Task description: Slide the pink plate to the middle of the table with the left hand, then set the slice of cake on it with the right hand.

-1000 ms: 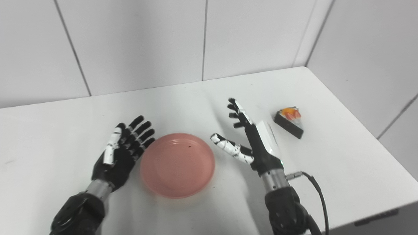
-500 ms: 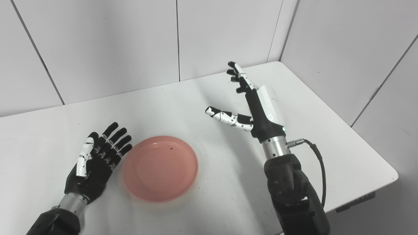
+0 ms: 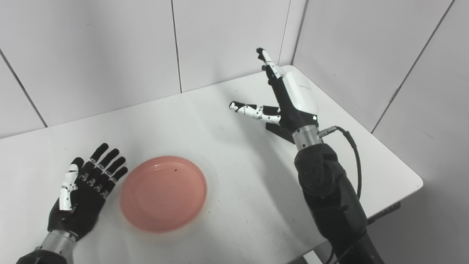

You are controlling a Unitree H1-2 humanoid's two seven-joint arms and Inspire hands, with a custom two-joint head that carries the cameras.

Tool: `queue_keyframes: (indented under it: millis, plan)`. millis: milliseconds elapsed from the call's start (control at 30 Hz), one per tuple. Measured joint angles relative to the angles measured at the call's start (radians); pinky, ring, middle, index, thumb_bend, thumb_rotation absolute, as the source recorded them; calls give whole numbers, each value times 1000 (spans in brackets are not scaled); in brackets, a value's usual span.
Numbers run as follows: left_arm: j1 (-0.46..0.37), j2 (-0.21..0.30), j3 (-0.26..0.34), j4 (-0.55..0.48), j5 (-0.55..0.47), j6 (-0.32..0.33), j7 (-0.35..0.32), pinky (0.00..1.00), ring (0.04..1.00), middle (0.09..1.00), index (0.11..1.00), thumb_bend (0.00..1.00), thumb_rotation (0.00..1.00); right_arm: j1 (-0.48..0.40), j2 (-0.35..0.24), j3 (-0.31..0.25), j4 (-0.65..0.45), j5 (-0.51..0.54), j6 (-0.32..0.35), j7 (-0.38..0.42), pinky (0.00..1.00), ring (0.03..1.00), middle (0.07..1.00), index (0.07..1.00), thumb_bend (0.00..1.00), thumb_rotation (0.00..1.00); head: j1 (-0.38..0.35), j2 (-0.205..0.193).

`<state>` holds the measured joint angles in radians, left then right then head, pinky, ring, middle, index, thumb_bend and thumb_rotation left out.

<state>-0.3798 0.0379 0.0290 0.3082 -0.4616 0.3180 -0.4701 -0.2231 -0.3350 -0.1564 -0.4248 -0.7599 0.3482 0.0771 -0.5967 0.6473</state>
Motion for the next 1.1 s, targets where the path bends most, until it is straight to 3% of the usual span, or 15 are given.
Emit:
queue_keyframes:
  millis: [200, 533, 833, 1100]
  plan:
    - [0, 1, 1, 2, 0, -3, -2, 910, 893, 898, 896, 431, 1000, -12, -48, -4, 55, 2, 3, 2, 668, 860, 958, 976, 928, 608, -2, -2]
    - [-3, 1, 5, 6, -1, -3, -2, 903, 893, 900, 894, 424, 1000, -50, -94, 3, 169, -16, 70, 26, 624, 866, 987, 993, 961, 630, -3, -5]
    - [-2, 1, 7, 4, -1, -3, -1, 903, 887, 894, 889, 422, 1000, -76, -122, -8, 290, -114, 119, 144, 648, 912, 1000, 1000, 978, 617, -3, -3]
    - [0, 1, 9, -2, -1, -3, 7, 900, 884, 891, 884, 425, 1000, -85, -126, -16, 365, -146, 119, 157, 667, 912, 1000, 995, 987, 617, -6, -2]
